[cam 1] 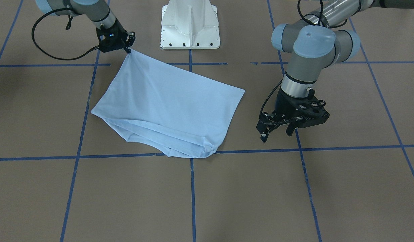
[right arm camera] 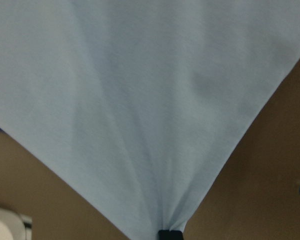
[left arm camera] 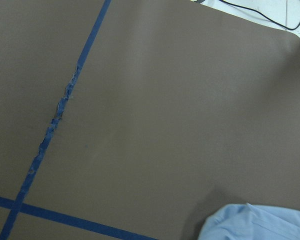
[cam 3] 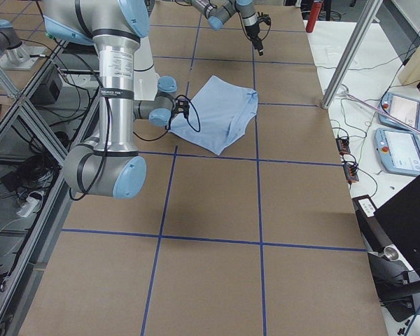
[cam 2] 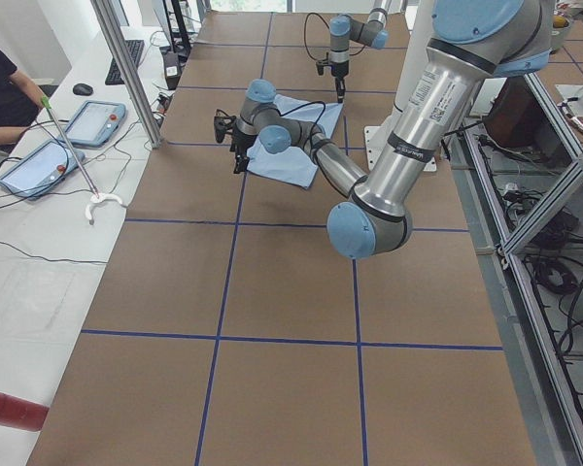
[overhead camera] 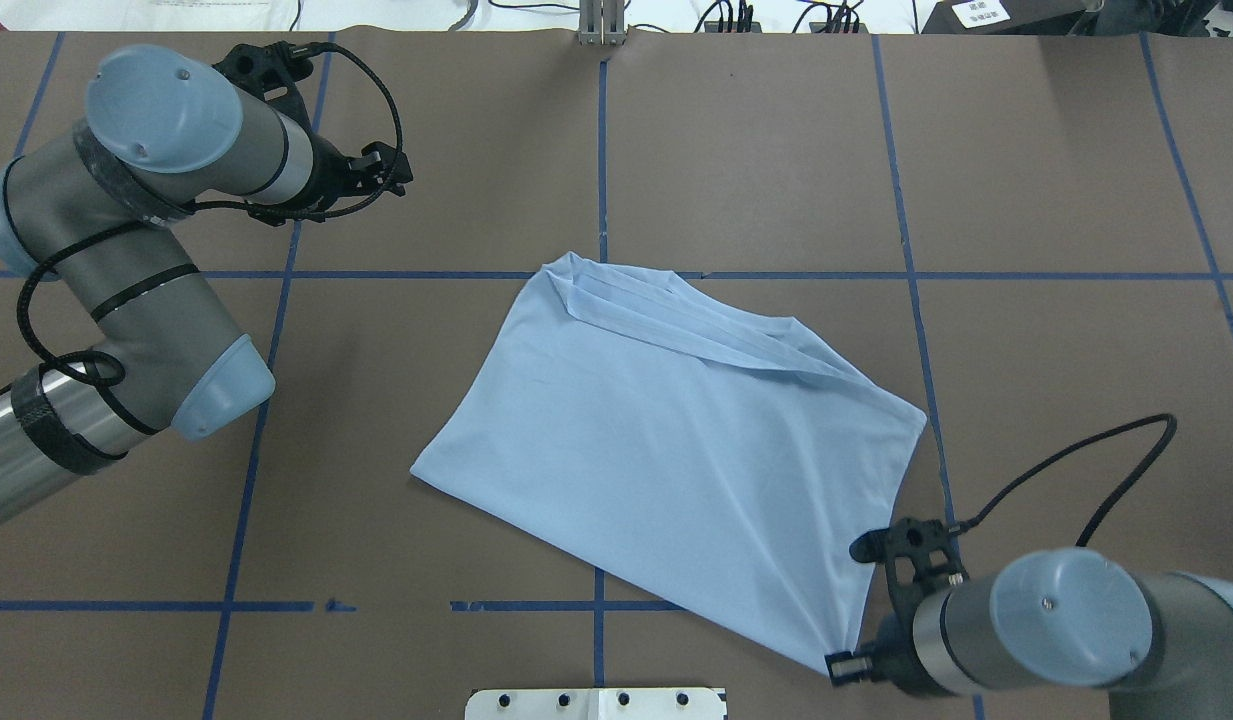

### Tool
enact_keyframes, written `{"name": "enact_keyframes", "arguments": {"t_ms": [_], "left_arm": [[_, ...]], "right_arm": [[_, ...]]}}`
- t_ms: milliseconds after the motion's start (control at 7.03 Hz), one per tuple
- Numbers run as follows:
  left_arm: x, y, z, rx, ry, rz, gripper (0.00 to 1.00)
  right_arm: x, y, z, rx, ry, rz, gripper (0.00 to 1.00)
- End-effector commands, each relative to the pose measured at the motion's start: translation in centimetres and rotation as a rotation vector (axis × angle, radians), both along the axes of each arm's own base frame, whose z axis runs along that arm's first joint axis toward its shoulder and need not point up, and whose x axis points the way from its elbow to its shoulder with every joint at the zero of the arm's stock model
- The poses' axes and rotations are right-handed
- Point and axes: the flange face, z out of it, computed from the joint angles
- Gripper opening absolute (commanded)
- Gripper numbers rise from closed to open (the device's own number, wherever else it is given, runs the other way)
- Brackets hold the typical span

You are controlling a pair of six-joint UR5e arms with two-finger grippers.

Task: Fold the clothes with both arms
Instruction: 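Grasp the shirt corner with the right gripper and drag it toward the robot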

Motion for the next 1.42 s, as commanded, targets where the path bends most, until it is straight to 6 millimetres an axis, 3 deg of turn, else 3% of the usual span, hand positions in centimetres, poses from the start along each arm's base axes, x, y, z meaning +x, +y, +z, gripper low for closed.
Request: {"name": "enact_keyframes", "arguments": {"t_ms": [0,284,427,711,853,995,1280], "left_arm": [[-0.1,0.8,-1.2,0.011,0.022,0.007,0.99],[-0.7,5.7,-1.9,-0.041,0.110,0.047,0.99],[1.6,9.1,-1.8,-0.155,0.169,0.030,0.99],[10.8,18.5,-0.4,-0.403,0.213,-0.007,0.98],[13.2,22.0,1.9,-0.432,0.172,-0.050,0.97],[14.0,23.2,3.0,-0.469,0.130,-0.063,0.93],[14.5,23.5,3.5,-0.478,0.099,-0.062,0.84]], "right_arm": [[-0.1,3.4,-1.7,-0.007,-0.030,-0.022,1.00],[1.0,-3.5,-4.4,0.000,-0.094,0.131,1.00],[2.0,-7.5,-6.1,0.011,-0.130,0.222,1.00],[5.1,-13.6,-7.7,0.033,-0.164,0.350,1.00],[5.6,-15.0,-7.4,0.037,-0.156,0.381,1.00],[4.2,-16.0,-8.3,0.041,-0.171,0.387,1.00],[3.4,-16.1,-8.1,0.037,-0.165,0.384,1.00]]}}
